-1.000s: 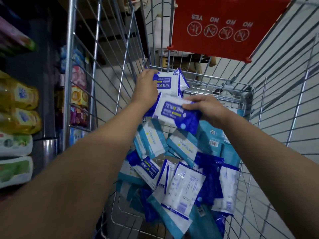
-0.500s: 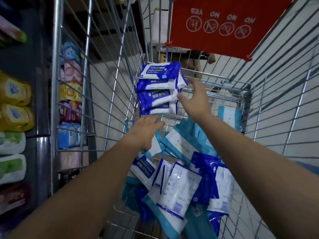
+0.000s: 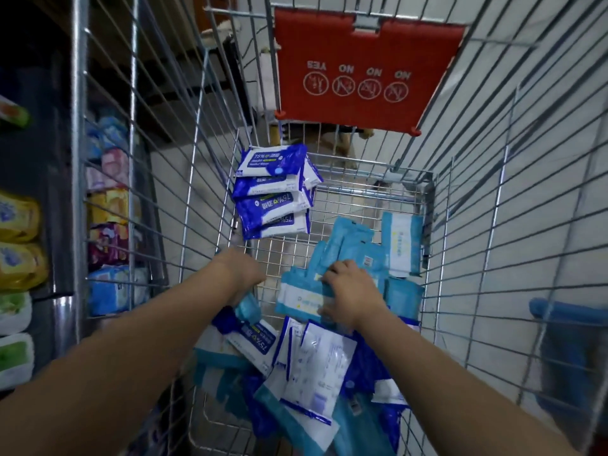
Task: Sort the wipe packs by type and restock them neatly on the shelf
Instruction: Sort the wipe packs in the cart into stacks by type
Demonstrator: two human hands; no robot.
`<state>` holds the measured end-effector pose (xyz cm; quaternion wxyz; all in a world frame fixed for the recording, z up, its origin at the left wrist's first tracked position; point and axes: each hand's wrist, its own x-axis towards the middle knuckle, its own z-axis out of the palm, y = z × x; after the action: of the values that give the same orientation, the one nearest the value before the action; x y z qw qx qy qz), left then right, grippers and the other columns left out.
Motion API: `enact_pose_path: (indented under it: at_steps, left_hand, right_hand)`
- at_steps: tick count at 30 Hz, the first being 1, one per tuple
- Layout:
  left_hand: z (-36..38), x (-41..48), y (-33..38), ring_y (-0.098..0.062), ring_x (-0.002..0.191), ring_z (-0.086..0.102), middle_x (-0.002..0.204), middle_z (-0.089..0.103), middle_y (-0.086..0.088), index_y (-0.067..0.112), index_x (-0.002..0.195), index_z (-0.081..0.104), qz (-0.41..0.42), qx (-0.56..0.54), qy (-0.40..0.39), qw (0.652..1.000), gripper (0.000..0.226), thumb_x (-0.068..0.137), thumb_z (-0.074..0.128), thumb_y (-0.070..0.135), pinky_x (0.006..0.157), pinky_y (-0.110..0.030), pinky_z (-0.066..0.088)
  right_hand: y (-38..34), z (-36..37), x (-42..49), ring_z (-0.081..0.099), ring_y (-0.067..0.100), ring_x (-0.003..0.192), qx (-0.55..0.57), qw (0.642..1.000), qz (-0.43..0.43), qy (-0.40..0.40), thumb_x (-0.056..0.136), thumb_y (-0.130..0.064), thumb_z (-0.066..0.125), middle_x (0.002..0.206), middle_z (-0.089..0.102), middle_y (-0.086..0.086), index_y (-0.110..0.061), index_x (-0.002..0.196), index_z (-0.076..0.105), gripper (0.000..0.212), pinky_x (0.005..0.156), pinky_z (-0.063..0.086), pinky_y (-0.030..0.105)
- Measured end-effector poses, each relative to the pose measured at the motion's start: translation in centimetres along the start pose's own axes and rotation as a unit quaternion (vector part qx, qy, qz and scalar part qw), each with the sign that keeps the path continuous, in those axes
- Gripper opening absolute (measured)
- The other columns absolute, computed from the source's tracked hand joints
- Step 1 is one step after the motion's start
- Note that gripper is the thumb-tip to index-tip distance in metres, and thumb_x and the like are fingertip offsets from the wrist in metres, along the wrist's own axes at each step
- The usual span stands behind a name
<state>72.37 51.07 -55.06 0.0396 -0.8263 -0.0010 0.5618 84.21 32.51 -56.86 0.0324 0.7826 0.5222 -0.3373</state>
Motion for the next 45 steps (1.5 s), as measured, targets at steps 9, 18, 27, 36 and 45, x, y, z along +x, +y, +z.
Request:
enact_pose_path:
  at_steps: [9, 18, 27, 36, 45]
  left_hand:
    - [-3.7, -0.9, -2.0, -0.018, 0.087, 0.060, 0.097, 0.066, -0.002, 0.021, 0.097, 0.063, -0.020, -0.387, 0.169, 0.906, 0.027, 0.075, 0.077, 0.026, 0.074, -0.025, 0.046]
    - [-17.1, 2.3, -1.4, -0.017, 0.099, 0.062, 0.109, 0.064, 0.001, 0.021, 0.114, 0.059, 0.127, -0.506, 0.255, 0.814, 0.041, 0.078, 0.078, 0.018, 0.088, -0.027, 0.048]
    - [-20.9, 10.4, 2.8, -0.024, 0.114, 0.048, 0.124, 0.055, -0.004, 0.016, 0.128, 0.049, -0.036, -0.239, 0.518, 0.820, 0.042, 0.091, 0.059, 0.033, 0.096, -0.038, 0.035]
    - [-14.5, 11.8, 4.6, -0.027, 0.125, 0.042, 0.141, 0.036, -0.012, 0.010, 0.134, 0.036, -0.094, -0.589, 0.493, 0.634, 0.053, 0.087, 0.063, 0.010, 0.101, -0.035, 0.037]
    - [-16.1, 12.0, 3.9, -0.020, 0.095, 0.060, 0.099, 0.062, 0.003, 0.024, 0.092, 0.059, -0.059, -0.792, 0.373, 0.480, 0.019, 0.099, 0.043, 0.033, 0.082, -0.035, 0.048]
  right_hand:
    - [2.6, -1.3, -0.5, 0.057, 0.028, 0.097, 0.324, 0.924, 0.183, 0.082, 0.089, -0.027, 0.062, 0.103, 0.056, 0.006, -0.009, 0.113, 0.048, 0.033, 0.078, 0.043, 0.034]
    - [4.6, 0.3, -1.6, 0.055, 0.018, 0.066, 0.610, 0.677, 0.378, 0.160, 0.085, -0.002, 0.060, 0.087, 0.063, 0.011, -0.009, 0.094, 0.053, 0.013, 0.054, 0.048, 0.026]
    - [5.2, 1.1, -0.7, 0.060, 0.030, 0.061, 0.649, 0.644, 0.387, 0.120, 0.080, -0.003, 0.056, 0.073, 0.059, 0.013, -0.005, 0.082, 0.054, 0.003, 0.042, 0.049, 0.028]
    - [6.8, -3.7, 2.1, 0.056, 0.026, 0.078, 0.446, 0.772, 0.348, 0.289, 0.086, -0.017, 0.056, 0.083, 0.060, 0.002, -0.013, 0.090, 0.057, 0.006, 0.065, 0.044, 0.032]
    - [12.9, -9.0, 6.3, 0.046, 0.025, 0.123, 0.226, 0.868, 0.307, 0.318, 0.092, -0.014, 0.056, 0.139, 0.039, 0.008, -0.019, 0.139, 0.042, 0.049, 0.094, 0.047, 0.039]
